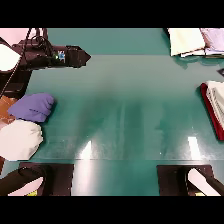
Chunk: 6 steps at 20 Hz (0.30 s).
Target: Fold the shirts.
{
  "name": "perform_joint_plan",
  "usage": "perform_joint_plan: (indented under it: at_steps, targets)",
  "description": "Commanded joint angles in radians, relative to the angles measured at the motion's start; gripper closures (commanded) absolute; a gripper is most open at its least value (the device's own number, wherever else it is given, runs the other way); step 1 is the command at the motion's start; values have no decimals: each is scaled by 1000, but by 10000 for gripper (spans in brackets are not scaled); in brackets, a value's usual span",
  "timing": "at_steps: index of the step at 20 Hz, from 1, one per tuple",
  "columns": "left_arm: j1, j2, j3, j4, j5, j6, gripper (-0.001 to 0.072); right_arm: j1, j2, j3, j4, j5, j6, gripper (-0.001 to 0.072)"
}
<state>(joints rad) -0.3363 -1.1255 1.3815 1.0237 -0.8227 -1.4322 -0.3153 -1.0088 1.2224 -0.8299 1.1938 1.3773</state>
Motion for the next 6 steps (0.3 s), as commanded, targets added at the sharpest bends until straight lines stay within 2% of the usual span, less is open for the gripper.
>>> perform_joint_plan:
  at_steps: [1, 6]
  targets:
    - [0, 0, 0, 0, 1, 0, 674, 237, 4, 0, 14, -61, -22, 698]
    - [0, 0, 0, 0, 2, 0, 674, 306, 4, 0, 15, -76, -22, 698]
